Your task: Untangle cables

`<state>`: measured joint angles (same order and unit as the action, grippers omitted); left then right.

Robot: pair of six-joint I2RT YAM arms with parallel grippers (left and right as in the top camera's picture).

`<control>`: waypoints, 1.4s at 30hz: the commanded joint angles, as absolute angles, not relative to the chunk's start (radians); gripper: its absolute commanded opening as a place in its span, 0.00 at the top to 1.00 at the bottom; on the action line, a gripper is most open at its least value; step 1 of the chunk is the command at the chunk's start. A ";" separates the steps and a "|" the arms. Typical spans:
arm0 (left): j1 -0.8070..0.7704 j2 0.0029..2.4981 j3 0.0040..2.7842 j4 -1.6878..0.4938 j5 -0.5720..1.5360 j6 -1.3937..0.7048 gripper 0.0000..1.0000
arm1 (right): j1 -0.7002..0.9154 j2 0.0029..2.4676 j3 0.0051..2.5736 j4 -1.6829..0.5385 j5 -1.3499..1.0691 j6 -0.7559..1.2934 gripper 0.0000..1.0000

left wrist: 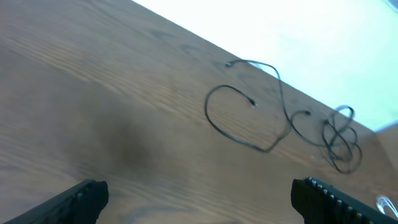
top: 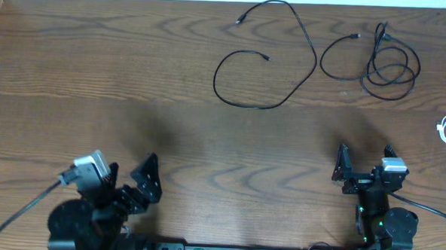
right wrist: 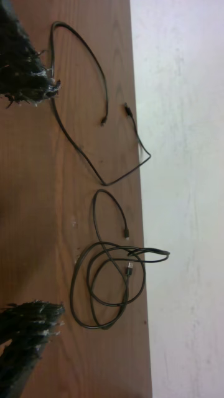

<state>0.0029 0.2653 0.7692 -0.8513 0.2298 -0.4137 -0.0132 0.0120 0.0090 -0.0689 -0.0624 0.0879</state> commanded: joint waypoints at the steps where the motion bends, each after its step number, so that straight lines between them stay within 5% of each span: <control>1: -0.041 0.191 0.705 -0.801 0.223 -0.396 0.03 | -0.019 0.006 0.005 -0.070 -0.054 0.096 0.01; 31: -0.045 0.001 0.018 -0.020 0.189 -0.171 0.02 | -0.019 0.006 0.005 -0.070 -0.055 0.096 0.01; 42: -0.046 0.001 0.004 -0.063 0.123 -0.041 0.02 | -0.019 0.006 0.005 -0.070 -0.054 0.096 0.01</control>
<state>-0.0414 0.0109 0.0246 -0.0292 0.1448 -0.1333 -0.0132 0.0113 0.0082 -0.0677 -0.0616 0.0879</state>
